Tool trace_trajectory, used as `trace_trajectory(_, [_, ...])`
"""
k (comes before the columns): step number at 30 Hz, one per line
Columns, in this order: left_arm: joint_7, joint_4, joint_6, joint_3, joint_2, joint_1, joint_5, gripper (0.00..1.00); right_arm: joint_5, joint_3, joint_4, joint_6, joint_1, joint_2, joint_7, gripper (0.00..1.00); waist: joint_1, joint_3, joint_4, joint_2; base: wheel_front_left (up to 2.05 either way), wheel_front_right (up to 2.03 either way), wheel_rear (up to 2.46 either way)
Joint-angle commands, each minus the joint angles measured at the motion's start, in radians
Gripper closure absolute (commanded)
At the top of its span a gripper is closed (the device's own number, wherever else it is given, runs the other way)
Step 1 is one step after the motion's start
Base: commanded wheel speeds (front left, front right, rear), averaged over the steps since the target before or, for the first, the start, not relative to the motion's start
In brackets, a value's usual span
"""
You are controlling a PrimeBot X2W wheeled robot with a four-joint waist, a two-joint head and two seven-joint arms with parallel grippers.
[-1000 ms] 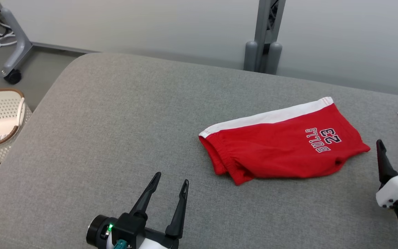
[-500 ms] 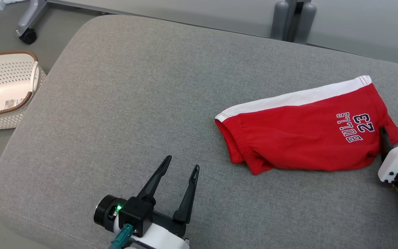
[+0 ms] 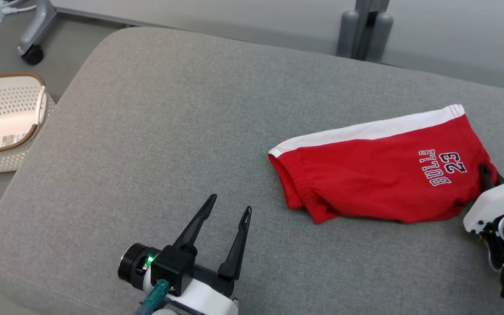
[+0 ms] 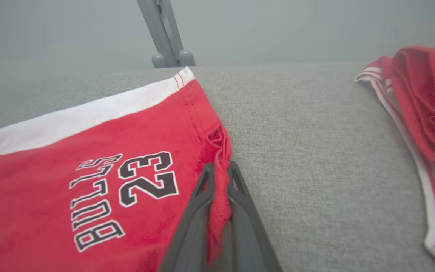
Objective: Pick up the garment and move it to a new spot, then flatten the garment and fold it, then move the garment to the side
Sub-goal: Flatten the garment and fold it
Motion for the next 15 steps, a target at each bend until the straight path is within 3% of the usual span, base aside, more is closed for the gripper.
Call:
trace_trajectory(1, [-0.004, 0.000, 0.000, 0.007, 0.002, 0.007, 0.006, 0.00, 0.017, -0.007, -0.009, -0.002, 0.023, 0.005, -0.014, 1.00, 0.0000, -0.020, -0.014, 0.0000, 0.00, 0.00, 0.00])
trace_trajectory(7, [-0.004, 0.003, 0.012, 0.017, 0.002, 0.028, 0.033, 0.00, 0.030, -0.022, -0.094, -0.002, 0.109, 0.015, -0.028, 1.00, 0.0000, -0.074, -0.057, 0.0000, 0.00, 0.00, 0.00])
trace_trajectory(15, [-0.004, 0.013, 0.015, 0.023, 0.002, 0.055, 0.050, 0.00, -0.008, -0.183, -0.294, -0.002, 0.313, 0.053, -0.028, 1.00, 0.0000, -0.138, -0.088, 0.0000, 0.00, 0.00, 0.00])
